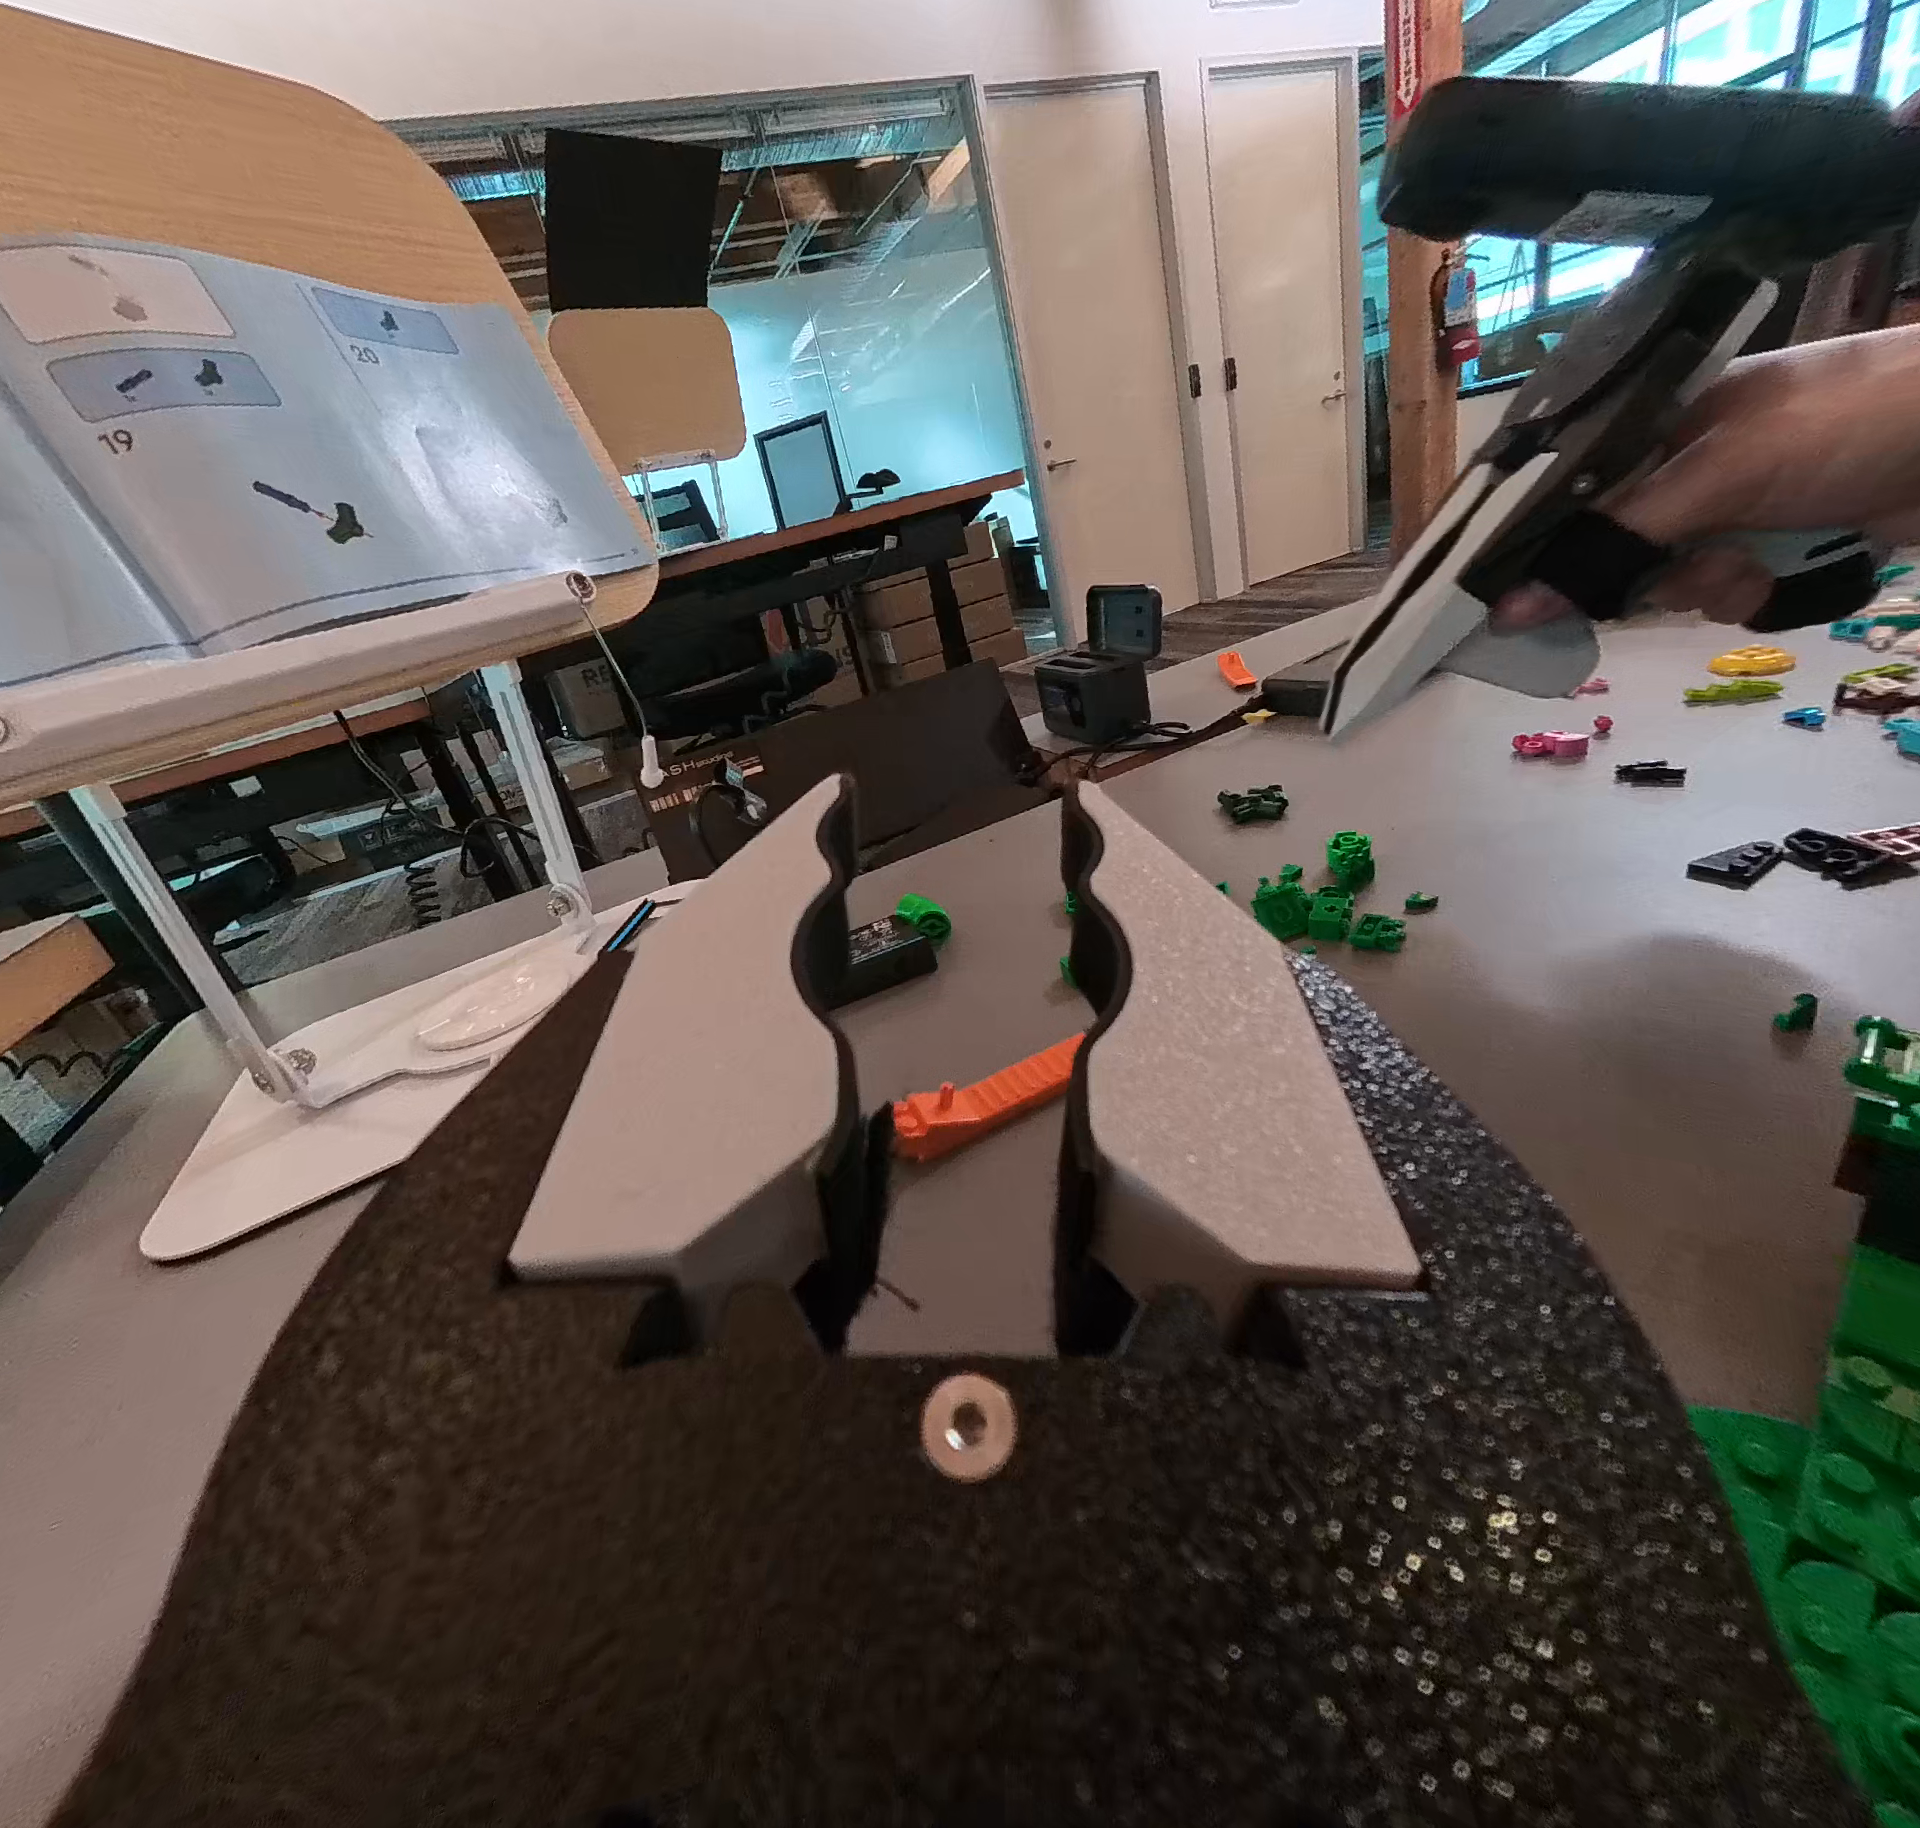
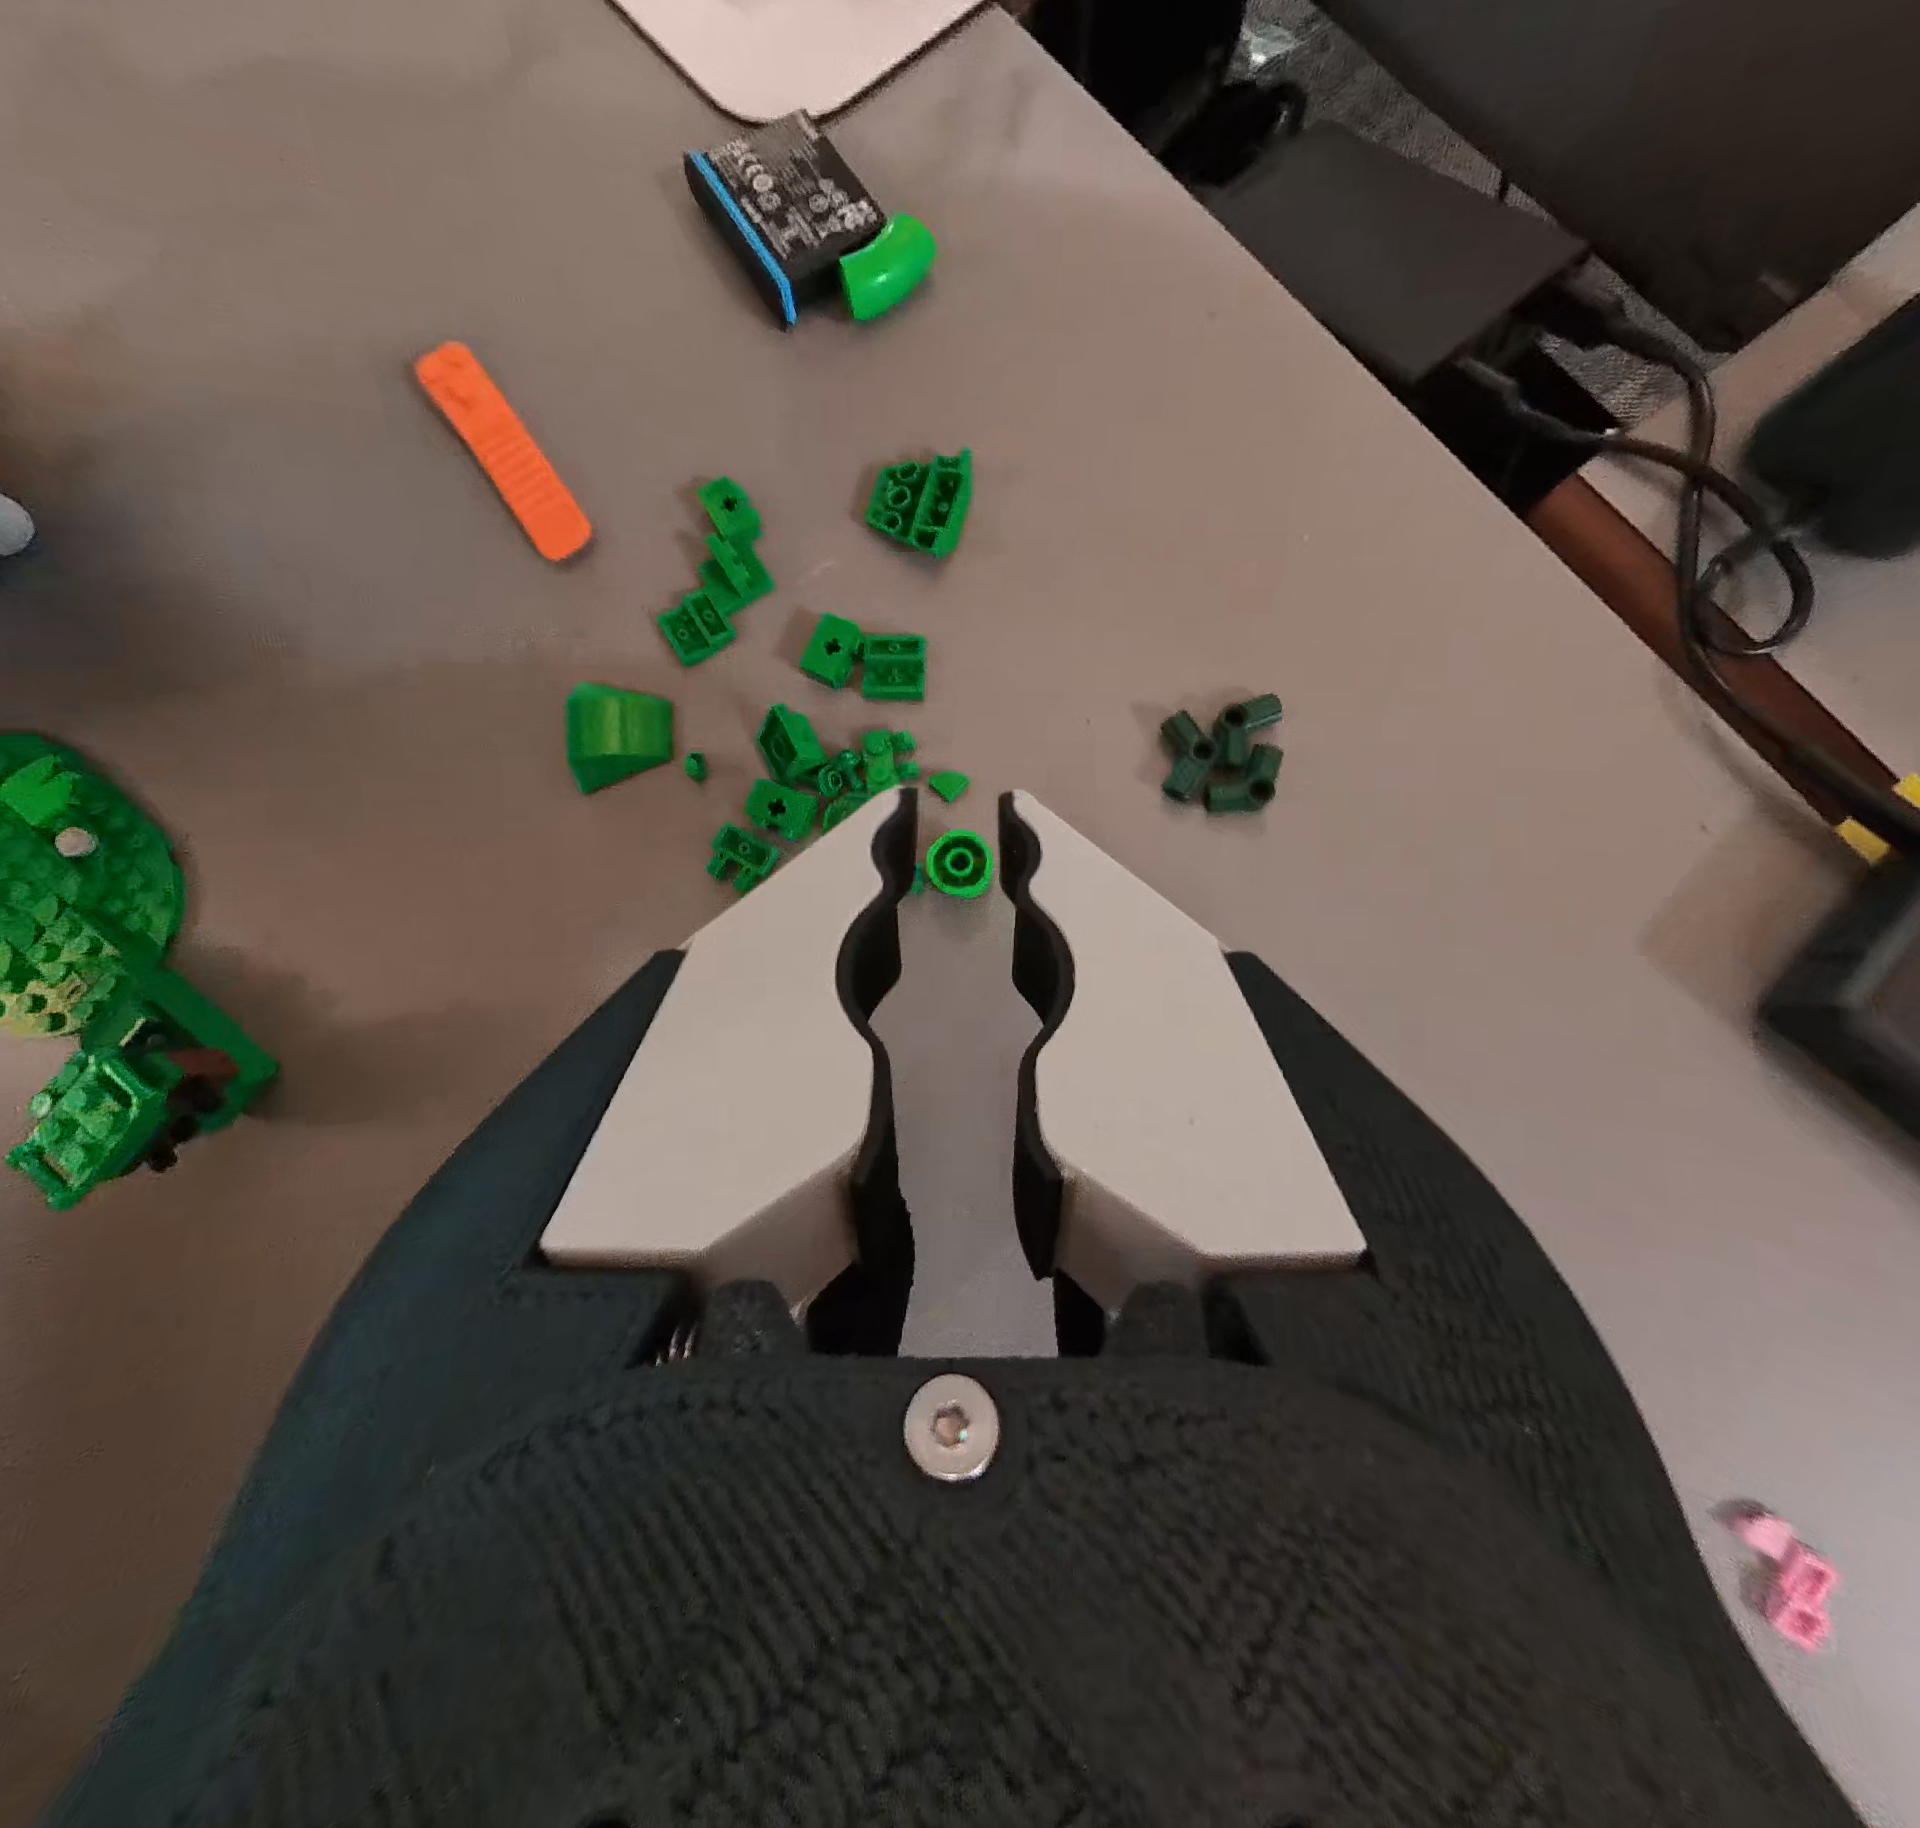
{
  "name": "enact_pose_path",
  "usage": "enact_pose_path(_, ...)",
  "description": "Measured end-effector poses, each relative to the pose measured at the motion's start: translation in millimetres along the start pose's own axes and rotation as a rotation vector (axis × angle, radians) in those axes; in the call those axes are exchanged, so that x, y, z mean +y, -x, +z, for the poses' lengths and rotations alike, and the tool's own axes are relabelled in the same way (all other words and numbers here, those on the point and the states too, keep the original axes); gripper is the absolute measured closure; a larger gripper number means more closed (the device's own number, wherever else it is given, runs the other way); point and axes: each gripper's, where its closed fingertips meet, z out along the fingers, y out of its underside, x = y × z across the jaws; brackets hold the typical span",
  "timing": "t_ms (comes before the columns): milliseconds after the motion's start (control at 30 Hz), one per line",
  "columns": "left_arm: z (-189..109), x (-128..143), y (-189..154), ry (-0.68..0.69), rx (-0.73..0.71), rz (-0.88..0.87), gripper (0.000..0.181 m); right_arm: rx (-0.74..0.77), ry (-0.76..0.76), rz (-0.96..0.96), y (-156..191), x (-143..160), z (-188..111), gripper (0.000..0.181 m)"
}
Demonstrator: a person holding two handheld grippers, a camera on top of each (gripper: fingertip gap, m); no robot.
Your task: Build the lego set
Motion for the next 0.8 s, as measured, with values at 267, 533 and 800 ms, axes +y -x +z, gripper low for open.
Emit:
enact_pose_path(267,1,2,0,0.008,-0.001,0.010,0.144,-0.067,0.039,-0.149,8,13,5,0.177)
enact_pose_path(533,0,1,1,0.004,-0.006,0.003,0.145,-0.073,-0.001,-0.149,5,9,5,0.181)
enact_pose_path(800,0,1,1,0.005,-0.005,0.003,0.146,-0.073,-0.013,-0.135,0,9,3,0.181)
